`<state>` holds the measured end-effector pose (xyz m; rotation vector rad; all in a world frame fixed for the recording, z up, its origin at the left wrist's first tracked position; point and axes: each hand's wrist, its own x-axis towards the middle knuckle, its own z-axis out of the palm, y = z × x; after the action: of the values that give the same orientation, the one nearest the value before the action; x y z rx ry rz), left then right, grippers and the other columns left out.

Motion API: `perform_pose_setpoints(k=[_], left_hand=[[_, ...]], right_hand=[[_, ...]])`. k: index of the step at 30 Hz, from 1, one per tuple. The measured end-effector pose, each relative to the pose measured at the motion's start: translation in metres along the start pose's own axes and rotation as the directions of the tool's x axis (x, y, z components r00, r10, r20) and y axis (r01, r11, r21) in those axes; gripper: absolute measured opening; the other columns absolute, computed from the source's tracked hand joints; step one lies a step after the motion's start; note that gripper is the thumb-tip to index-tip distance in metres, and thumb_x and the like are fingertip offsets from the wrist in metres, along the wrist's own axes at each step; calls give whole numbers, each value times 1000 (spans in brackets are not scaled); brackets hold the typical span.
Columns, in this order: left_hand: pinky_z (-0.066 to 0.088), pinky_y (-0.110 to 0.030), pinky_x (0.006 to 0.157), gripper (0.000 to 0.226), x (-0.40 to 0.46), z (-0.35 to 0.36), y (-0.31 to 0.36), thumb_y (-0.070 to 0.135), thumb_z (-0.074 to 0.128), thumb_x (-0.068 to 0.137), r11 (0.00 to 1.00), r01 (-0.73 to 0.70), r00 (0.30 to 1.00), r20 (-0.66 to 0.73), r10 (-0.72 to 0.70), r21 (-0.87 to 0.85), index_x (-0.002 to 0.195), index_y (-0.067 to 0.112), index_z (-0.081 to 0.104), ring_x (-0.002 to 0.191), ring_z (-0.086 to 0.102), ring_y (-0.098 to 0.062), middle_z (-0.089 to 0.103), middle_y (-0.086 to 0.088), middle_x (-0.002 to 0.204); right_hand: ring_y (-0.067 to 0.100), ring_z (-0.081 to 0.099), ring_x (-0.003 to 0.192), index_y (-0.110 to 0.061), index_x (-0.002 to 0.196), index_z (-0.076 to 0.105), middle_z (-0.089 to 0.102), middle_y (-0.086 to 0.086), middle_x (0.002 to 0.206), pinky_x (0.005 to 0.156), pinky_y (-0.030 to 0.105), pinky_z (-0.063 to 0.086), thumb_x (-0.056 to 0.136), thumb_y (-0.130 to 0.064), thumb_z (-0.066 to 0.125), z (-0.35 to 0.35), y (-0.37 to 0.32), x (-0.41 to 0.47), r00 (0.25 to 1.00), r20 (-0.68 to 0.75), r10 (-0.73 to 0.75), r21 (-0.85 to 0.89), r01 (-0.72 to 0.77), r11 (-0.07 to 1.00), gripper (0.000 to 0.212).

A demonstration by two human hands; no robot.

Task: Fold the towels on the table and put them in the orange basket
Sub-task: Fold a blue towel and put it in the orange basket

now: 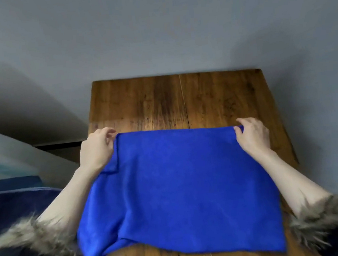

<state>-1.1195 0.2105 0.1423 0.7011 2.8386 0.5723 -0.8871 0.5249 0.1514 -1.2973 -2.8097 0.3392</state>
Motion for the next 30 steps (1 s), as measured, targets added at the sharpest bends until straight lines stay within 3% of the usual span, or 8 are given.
perform_pose_setpoints(k=[5,11,14,18,20,22,26,30], left_hand=[[45,-47,79,38,-39,33,-32,10,64,84,995,-57,997,48,53,77,121,7,57,104,53,-38,57,-16,116],[43,-46,95,55,-71,62,-79,19,79,73,971,-233,966,125,226,48,122,8,56,117,50,-36,53,-16,126],[44,-43,90,36,-60,59,-89,15,77,76,959,-282,958,60,280,15,108,11,62,114,51,-31,56,-12,121],[44,-36,73,12,-40,51,-100,9,71,81,943,-333,943,-1,333,4,90,10,62,96,55,-27,60,-6,102],[48,-38,69,7,-27,42,-102,13,66,85,955,-289,957,-16,288,-65,90,12,61,85,58,-26,62,-2,92],[49,-37,69,6,-11,30,-101,17,61,89,970,-128,989,-105,107,-209,93,12,62,78,61,-26,65,-2,86],[44,-35,89,30,30,12,-108,23,54,92,906,145,943,-223,-248,-398,120,10,54,102,58,-25,62,-8,110],[35,-50,101,52,22,26,-105,25,52,92,1000,17,978,-207,-20,-18,138,8,36,126,39,-32,43,-17,135]], right_hand=[[28,25,140,-11,139,43,35,13,148,115,45,19,97,-28,44,49,-34,-44,989,140,-49,56,41,998,44],[22,10,146,-20,144,35,21,6,156,116,48,2,97,-37,39,103,-125,-100,901,281,-330,90,318,944,51],[28,34,137,-21,136,48,40,10,146,108,60,24,86,-45,40,129,-162,-106,877,277,-394,-7,412,911,56],[26,21,141,-24,141,39,32,7,151,107,60,13,88,-51,31,156,-171,-109,885,252,-392,-92,425,900,60],[25,16,142,-24,143,35,28,6,153,108,60,12,90,-51,30,162,-167,-112,885,227,-407,-114,439,891,60],[25,16,143,-24,144,33,26,6,154,109,60,12,91,-50,29,165,-166,-113,882,224,-415,-126,449,885,59],[25,14,144,-24,145,29,22,6,155,111,60,12,92,-50,26,167,-166,-113,889,197,-413,-141,443,885,59],[25,12,144,-24,146,26,21,6,155,111,60,12,92,-50,26,168,-166,-114,888,184,-422,-148,450,881,59]])
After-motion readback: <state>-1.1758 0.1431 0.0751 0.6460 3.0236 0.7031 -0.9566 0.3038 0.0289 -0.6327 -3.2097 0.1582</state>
